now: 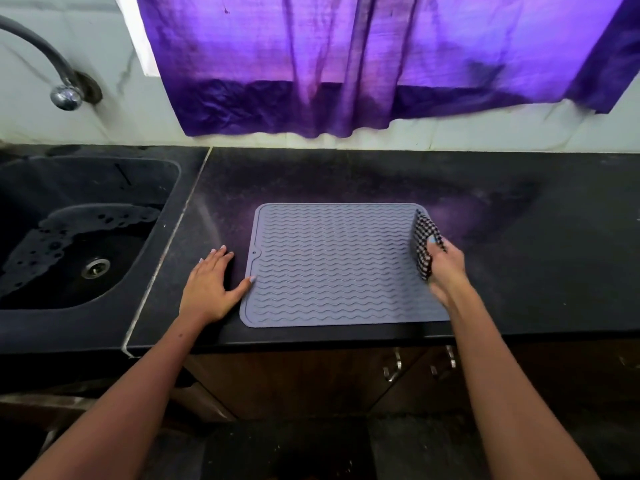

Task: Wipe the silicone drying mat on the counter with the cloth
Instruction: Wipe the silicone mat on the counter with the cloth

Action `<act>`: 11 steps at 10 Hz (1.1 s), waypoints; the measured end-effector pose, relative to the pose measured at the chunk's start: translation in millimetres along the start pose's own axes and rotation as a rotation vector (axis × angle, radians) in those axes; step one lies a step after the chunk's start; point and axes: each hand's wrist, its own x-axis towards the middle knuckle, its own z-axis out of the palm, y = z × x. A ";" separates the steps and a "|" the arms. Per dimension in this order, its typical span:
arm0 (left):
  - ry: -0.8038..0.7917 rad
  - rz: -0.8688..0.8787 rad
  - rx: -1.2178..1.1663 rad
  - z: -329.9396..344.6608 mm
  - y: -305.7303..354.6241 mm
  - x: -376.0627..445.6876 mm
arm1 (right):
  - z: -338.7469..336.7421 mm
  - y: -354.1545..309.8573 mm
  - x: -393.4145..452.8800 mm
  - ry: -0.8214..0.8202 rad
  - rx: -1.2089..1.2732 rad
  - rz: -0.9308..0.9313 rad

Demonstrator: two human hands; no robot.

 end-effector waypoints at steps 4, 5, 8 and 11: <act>0.018 0.020 0.031 2.5 -2.0 1.7 | -22.4 48.2 25.0 -0.279 -0.989 -0.372; 0.017 0.025 0.039 2.2 -1.8 1.1 | -26.3 29.7 24.8 -0.297 -0.626 -0.214; 0.004 0.020 0.027 -0.5 1.5 0.0 | -35.7 12.2 -15.6 0.104 -0.771 -0.284; 0.018 0.032 0.033 1.7 -0.9 1.8 | -45.8 51.4 -5.1 -0.041 -1.144 -0.316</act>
